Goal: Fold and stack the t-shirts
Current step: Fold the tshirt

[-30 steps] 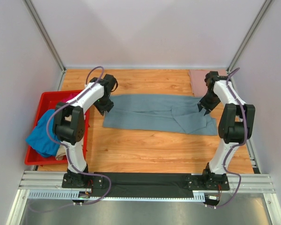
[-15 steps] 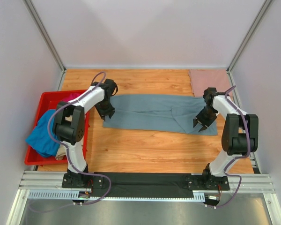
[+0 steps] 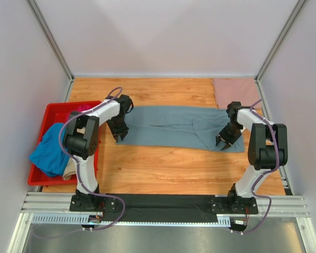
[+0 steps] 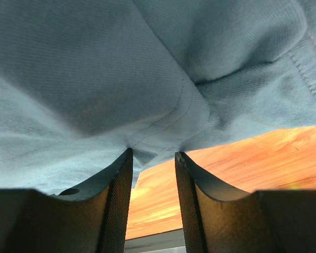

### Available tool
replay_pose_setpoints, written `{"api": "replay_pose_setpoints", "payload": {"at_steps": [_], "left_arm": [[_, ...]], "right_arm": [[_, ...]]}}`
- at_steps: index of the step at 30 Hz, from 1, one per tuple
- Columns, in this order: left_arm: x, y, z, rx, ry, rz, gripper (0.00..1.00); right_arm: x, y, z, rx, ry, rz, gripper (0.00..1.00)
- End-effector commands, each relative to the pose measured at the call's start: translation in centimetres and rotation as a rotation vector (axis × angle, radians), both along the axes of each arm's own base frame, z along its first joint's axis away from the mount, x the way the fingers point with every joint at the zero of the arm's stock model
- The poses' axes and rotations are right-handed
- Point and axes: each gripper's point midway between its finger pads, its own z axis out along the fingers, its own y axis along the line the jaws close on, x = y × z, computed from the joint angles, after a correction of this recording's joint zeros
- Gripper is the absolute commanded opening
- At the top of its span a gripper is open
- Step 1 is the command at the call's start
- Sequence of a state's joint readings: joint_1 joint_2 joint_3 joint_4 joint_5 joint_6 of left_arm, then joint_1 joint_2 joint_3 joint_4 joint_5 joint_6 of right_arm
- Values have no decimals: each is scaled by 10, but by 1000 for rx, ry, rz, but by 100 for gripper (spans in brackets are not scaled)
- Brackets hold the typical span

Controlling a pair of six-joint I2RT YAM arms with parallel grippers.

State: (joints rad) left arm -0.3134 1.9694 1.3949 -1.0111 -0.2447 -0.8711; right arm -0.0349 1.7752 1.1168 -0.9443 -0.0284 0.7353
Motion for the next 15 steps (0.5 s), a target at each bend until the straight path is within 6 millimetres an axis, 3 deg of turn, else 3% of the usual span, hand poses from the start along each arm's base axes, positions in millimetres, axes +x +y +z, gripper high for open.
{"api": "replay_pose_setpoints", "payload": {"at_steps": [1, 5, 9, 15], "left_arm": [[-16, 7, 2, 16, 35, -19, 38], [-15, 6, 11, -7, 8, -57, 40], [-5, -5, 28, -89, -75, -201, 42], [-6, -8, 22, -119, -79, -320, 43]], "right_arm": [[2, 0, 2, -5, -21, 6, 39], [1, 1, 0, 0, -17, 2, 38], [1, 1, 1, 3, -24, 2, 38], [-3, 1, 0, 0, -23, 5, 38]]}}
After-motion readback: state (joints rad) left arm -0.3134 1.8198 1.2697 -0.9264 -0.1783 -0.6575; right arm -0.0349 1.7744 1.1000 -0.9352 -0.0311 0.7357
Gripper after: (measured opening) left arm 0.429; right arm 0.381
